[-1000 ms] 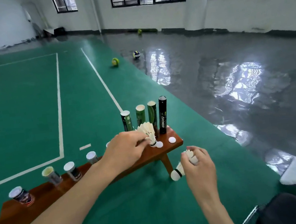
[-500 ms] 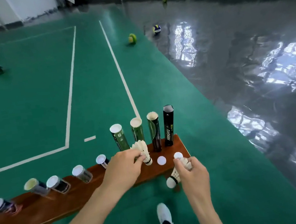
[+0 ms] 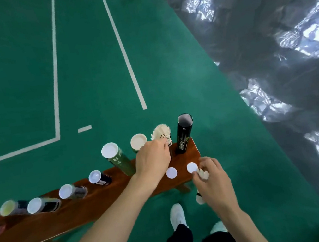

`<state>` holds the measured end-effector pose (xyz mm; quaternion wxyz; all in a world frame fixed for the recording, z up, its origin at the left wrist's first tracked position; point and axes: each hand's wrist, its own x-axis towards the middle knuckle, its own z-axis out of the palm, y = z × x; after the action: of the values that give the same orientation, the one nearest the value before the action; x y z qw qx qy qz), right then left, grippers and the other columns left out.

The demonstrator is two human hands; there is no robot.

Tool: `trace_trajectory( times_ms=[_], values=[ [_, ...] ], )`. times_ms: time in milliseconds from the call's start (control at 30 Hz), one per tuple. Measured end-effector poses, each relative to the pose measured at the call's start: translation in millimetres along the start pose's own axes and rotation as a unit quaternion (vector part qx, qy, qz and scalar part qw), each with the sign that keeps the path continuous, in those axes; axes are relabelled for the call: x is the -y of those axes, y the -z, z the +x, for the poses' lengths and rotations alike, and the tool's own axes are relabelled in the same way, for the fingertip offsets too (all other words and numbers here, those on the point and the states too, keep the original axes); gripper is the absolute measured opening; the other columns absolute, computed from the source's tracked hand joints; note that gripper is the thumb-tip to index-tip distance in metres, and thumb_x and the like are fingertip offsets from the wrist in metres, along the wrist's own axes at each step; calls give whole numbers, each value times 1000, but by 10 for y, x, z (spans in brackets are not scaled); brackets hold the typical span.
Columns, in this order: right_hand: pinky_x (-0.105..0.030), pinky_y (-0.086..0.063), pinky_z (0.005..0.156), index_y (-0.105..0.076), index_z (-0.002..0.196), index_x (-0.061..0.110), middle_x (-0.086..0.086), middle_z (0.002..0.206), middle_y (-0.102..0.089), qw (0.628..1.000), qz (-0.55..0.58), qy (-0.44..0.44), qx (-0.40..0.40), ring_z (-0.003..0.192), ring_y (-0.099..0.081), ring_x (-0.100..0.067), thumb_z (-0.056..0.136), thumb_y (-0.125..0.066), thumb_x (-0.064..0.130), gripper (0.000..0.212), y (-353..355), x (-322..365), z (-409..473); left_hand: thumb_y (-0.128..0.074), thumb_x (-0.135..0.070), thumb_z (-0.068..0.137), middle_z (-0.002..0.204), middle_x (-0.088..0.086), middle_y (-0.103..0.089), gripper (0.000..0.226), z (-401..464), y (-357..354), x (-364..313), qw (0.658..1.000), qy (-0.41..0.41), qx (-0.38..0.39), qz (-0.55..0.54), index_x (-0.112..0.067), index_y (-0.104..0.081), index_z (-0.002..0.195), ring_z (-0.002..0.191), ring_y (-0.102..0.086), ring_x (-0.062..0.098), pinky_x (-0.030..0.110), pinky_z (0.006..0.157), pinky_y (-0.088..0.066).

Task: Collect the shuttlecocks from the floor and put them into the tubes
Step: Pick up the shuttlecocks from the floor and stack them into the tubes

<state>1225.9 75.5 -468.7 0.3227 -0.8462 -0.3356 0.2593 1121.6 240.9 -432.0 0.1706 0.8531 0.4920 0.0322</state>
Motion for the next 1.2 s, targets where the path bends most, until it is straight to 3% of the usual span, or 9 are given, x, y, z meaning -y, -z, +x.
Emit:
trace_trajectory(
  times_ms=[133,300,367,500,567,733,1200],
  values=[
    [-31,-53,77,-58,101,38,25,120,-52,999,10,31,42,97,-60,-3,92,-65,30,14,-8,7,293,-42,-20,105,82,3,-69,23,266,-160,-56,999,13,11,44,-21,-61,92,71,-64,29,42,61,-55],
    [-20,-45,67,-59,94,39,29,120,-50,992,-17,48,116,94,-59,2,91,-63,33,8,58,-129,650,-45,-11,101,86,4,-70,19,528,-340,-139,994,57,18,91,-20,-61,96,72,-66,31,34,51,-33],
    [-21,-45,66,-58,95,39,28,119,-52,987,-29,60,143,92,-60,-1,93,-63,33,8,80,-197,727,-44,-11,100,88,5,-71,20,611,-453,-141,991,77,42,97,-19,-62,96,74,-66,31,34,52,-33],
    [-24,-44,64,-59,100,34,25,120,-51,973,-64,93,204,85,-58,-7,95,-61,33,6,99,-345,939,-40,-39,105,102,6,-71,31,783,-720,-178,989,116,84,30,-18,-63,101,91,-67,34,37,65,-45],
    [-28,-46,65,-59,102,32,23,122,-51,966,-77,102,224,84,-57,-8,95,-61,33,7,116,-399,1057,-40,-43,103,107,6,-69,34,835,-821,-193,985,137,101,15,-16,-61,103,95,-66,34,39,70,-47],
    [-33,-50,65,-59,101,31,23,120,-53,966,-83,94,226,79,-57,-9,93,-61,31,8,183,-493,1311,-47,-29,95,103,9,-70,20,938,-903,-176,978,179,105,25,-16,-61,101,91,-65,34,36,65,-43],
    [-32,-53,67,-58,98,37,26,115,-53,970,-80,75,218,84,-61,-8,94,-63,36,7,197,-550,1337,-55,-29,98,109,7,-71,22,882,-1027,-176,973,187,131,41,-16,-62,114,95,-68,31,35,64,-41]
  ],
)
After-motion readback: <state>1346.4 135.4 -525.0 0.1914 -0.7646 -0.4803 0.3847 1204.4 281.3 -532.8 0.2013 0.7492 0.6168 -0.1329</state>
